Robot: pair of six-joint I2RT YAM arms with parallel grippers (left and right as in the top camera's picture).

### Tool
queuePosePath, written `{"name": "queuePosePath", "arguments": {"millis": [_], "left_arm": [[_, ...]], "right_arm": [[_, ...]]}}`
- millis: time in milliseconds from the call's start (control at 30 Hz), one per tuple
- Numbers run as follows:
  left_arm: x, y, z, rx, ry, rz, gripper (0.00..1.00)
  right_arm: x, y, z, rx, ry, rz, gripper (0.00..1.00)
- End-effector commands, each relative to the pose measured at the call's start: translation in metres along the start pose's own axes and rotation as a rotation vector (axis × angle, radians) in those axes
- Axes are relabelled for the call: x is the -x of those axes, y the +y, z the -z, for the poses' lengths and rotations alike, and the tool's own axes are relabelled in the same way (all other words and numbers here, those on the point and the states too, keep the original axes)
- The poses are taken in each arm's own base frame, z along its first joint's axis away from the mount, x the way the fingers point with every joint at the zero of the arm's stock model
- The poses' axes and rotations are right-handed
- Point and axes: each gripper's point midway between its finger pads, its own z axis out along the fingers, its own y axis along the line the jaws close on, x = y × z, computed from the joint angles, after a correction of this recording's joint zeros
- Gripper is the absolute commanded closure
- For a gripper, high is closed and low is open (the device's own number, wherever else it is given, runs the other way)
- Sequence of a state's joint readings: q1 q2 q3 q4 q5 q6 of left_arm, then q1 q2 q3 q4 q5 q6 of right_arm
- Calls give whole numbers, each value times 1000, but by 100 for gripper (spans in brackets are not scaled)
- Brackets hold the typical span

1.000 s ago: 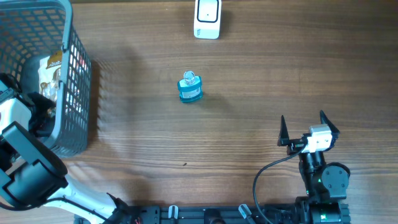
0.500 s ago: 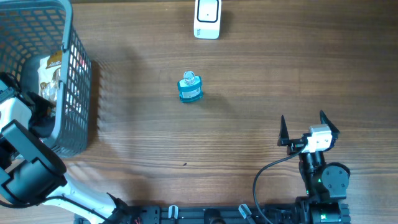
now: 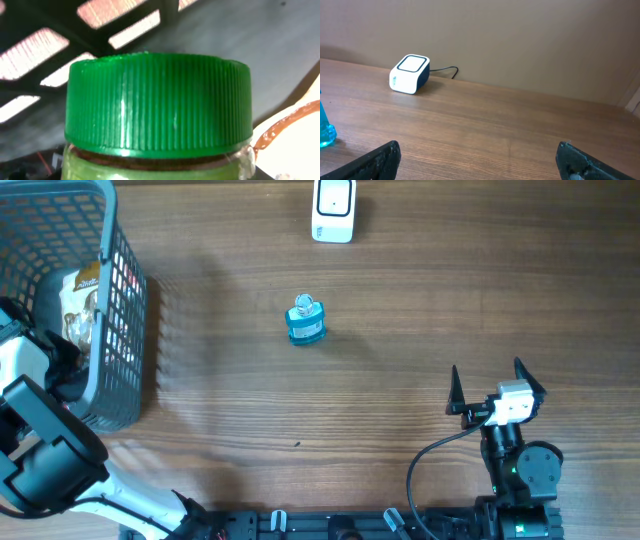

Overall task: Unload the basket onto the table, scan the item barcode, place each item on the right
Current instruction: 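Lift the jar out of the basket and carry it toward the scanner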

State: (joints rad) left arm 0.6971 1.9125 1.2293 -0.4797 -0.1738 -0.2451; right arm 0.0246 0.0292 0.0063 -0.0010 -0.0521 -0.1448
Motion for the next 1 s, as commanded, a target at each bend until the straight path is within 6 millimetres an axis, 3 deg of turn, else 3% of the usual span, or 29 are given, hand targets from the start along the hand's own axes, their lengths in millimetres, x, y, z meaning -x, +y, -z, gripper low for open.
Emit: {"name": "queuePosePath", "arguments": {"millis": [0, 300, 633, 967], "left_arm": [[2, 4, 17, -9, -17, 10, 49], [20, 5, 74, -64, -107, 55, 49], [38, -20, 176, -335, -263, 83, 45], [38, -33, 273, -588, -405, 139, 45]], "right_arm": [[1, 3, 0, 17, -4, 12, 0], [1, 3, 0, 17, -4, 12, 0], [1, 3, 0, 17, -4, 12, 0], [1, 3, 0, 17, -5, 12, 0]]}}
